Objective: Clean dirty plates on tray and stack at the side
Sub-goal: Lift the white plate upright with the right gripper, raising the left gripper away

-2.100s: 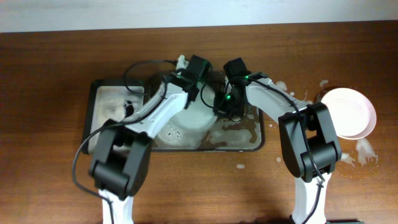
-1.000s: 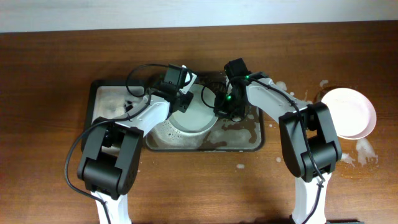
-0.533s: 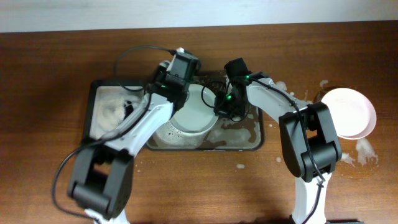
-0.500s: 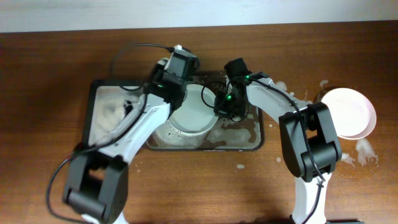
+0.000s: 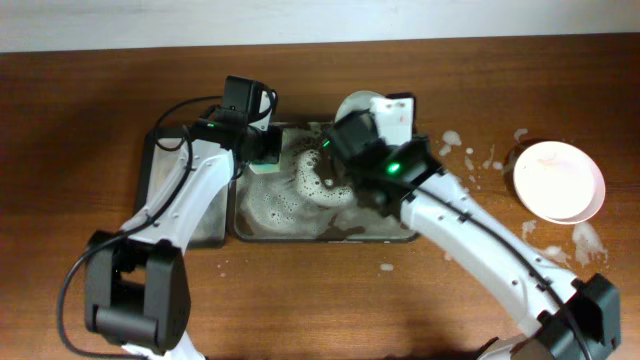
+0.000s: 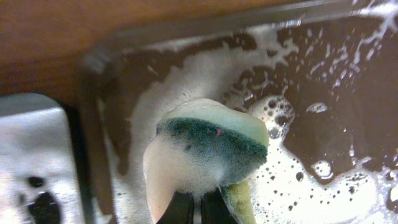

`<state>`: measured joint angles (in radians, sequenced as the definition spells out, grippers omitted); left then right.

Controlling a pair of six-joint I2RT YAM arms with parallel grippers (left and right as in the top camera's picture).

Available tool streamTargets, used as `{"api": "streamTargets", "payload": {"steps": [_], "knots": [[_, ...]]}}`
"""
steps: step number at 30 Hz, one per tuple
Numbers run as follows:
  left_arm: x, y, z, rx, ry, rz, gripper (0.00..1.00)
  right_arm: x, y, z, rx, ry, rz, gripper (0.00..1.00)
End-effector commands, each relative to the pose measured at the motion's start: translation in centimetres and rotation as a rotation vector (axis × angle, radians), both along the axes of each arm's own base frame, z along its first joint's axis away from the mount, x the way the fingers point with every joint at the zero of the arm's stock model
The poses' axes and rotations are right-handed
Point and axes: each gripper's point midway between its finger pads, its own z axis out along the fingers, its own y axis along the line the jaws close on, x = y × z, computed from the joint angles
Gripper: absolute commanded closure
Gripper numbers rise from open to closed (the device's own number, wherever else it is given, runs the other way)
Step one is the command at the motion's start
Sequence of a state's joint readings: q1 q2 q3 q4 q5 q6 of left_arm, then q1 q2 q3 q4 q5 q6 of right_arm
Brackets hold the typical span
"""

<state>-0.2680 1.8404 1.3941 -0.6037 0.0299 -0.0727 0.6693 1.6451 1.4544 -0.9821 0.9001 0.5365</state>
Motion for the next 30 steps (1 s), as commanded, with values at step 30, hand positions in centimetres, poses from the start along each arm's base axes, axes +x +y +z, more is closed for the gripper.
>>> {"api": "streamTargets", "payload": {"steps": [30], "knots": [[-0.4,-1.8,-3.0,-0.040,0.071,-0.038,1.00,-1.7,-0.8,9.0,-0.644,-0.273,-0.080,0.96]]}}
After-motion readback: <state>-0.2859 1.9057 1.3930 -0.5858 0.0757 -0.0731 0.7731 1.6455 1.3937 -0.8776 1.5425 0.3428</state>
